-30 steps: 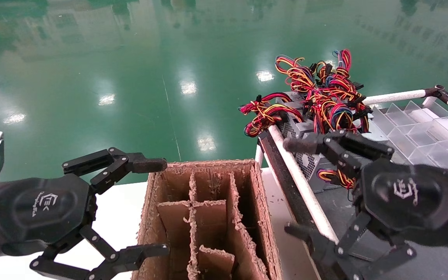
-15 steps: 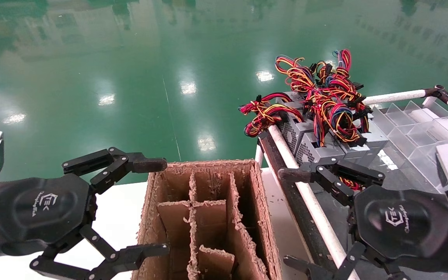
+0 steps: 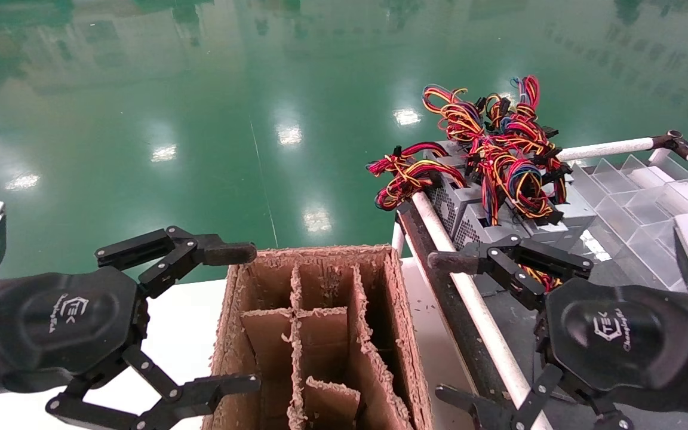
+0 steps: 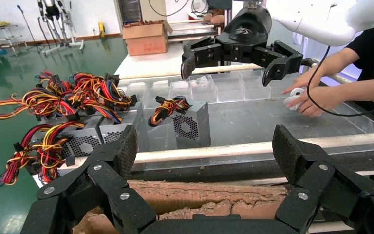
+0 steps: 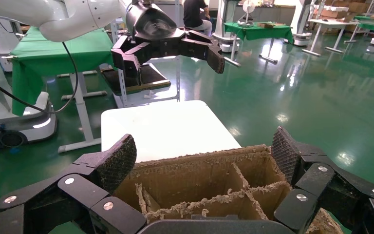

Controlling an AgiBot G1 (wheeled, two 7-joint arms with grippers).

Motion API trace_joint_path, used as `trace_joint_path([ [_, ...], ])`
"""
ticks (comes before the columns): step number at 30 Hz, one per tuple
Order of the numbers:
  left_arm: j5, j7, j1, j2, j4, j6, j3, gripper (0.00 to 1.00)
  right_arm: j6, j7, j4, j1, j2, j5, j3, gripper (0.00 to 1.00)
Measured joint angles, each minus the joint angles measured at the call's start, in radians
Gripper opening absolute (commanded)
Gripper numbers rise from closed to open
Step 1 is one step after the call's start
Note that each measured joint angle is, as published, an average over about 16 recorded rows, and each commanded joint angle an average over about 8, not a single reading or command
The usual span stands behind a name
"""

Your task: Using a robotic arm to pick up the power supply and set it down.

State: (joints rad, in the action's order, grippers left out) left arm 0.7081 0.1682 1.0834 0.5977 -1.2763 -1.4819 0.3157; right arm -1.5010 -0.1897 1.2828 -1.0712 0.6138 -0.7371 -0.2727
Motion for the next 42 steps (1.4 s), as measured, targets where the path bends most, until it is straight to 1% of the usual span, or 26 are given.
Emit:
trace_joint_path([
  [42, 0.000, 0.000, 0.000, 0.000, 0.000, 0.000, 0.000, 1.00, 0.008, 0.004, 0.001, -0.004, -0.004, 0.009, -0.010, 1.00],
])
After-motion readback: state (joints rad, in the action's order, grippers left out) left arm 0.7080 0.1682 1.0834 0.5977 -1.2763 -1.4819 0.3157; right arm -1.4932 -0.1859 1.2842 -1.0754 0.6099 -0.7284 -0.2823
